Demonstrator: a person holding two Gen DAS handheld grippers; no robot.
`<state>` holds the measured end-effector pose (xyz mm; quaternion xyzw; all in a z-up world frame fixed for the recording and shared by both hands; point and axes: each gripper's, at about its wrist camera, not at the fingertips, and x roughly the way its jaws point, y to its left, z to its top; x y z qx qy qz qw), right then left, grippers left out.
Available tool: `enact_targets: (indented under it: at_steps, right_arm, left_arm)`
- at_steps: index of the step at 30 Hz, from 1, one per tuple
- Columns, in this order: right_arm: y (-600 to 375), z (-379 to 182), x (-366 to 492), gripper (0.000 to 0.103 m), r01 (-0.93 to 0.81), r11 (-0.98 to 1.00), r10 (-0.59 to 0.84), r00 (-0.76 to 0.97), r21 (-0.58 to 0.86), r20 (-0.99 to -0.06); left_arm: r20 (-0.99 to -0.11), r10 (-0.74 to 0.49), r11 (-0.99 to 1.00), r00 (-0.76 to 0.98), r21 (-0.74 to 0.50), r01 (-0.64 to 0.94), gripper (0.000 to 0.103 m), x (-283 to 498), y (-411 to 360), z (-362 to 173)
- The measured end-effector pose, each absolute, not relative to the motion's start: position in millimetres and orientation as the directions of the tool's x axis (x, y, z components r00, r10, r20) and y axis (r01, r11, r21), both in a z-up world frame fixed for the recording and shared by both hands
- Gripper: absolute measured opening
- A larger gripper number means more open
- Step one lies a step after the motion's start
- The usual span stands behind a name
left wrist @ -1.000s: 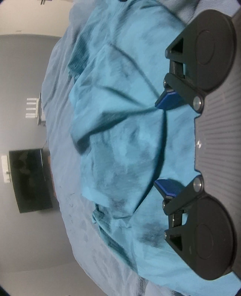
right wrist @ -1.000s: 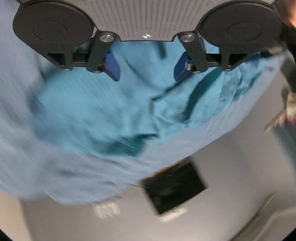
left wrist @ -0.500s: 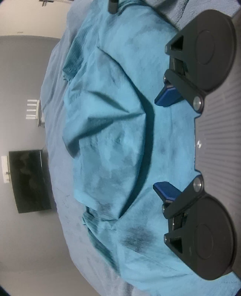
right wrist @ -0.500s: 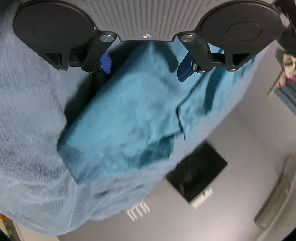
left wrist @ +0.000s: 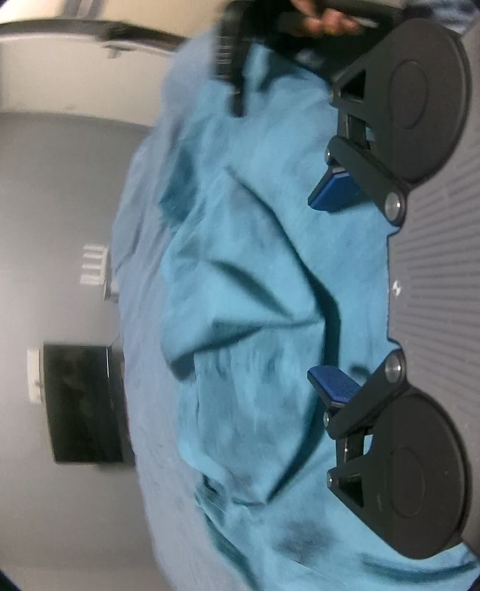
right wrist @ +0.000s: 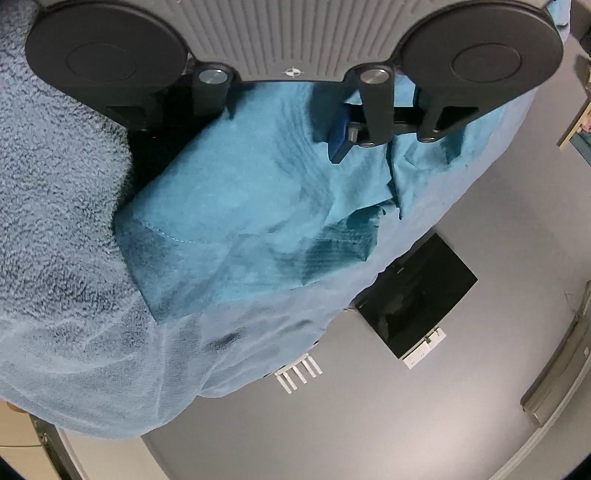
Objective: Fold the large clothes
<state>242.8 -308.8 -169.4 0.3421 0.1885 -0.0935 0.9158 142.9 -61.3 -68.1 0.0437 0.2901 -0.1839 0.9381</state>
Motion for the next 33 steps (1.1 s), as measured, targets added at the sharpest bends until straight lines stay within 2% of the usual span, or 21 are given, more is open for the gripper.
enact_targets:
  at_steps: [4, 6, 10, 14, 16, 20, 22, 25, 28, 33]
  right_arm:
    - [-310, -167, 245, 0.053, 0.301, 0.737, -0.047, 0.916, 0.605, -0.399]
    - [-311, -166, 247, 0.056, 0.300, 0.725, -0.049, 0.920, 0.620, -0.388]
    - [-317, -169, 253, 0.055, 0.306, 0.690, -0.050, 0.924, 0.656, -0.378]
    - [-323, -170, 251, 0.049, 0.301, 0.649, -0.041, 0.931, 0.699, -0.363]
    - [-326, -171, 252, 0.047, 0.301, 0.630, -0.034, 0.932, 0.716, -0.361]
    - [-330, -175, 255, 0.041, 0.303, 0.612, -0.034, 0.933, 0.731, -0.358]
    - [-330, -173, 256, 0.021, 0.296, 0.625, -0.034, 0.935, 0.722, -0.354]
    - [-309, -150, 259, 0.013, 0.201, 0.785, -0.018, 0.953, 0.586, -0.303]
    - [-265, -119, 255, 0.010, 0.070, 0.936, 0.009, 0.975, 0.346, -0.222]
    - [-189, -86, 238, 0.009, -0.099, 0.994, 0.106, 0.986, 0.055, -0.128]
  left_arm:
    - [-0.670, -0.307, 0.927, 0.676, -0.051, 0.371, 0.091, 160, -66, -97]
    - [-0.669, -0.294, 0.924, 0.683, -0.017, 0.382, 0.092, 160, -69, -100]
    - [-0.622, -0.301, 0.923, 0.723, 0.001, 0.385, 0.092, 155, -65, -86]
    - [-0.469, -0.252, 0.942, 0.846, 0.083, 0.326, 0.092, 149, -64, -56]
    - [-0.436, -0.197, 0.958, 0.878, 0.105, 0.267, 0.092, 160, -66, -48]
    - [-0.514, -0.083, 0.969, 0.854, 0.159, 0.190, 0.092, 188, -73, -66]
    - [-0.611, -0.068, 0.962, 0.789, 0.168, 0.213, 0.091, 200, -76, -87]
    - [-0.610, -0.083, 0.964, 0.788, 0.150, 0.218, 0.091, 200, -72, -102]
    - [-0.622, -0.097, 0.965, 0.777, 0.131, 0.225, 0.091, 204, -69, -106]
    - [-0.627, -0.135, 0.968, 0.767, 0.082, 0.238, 0.091, 210, -57, -105]
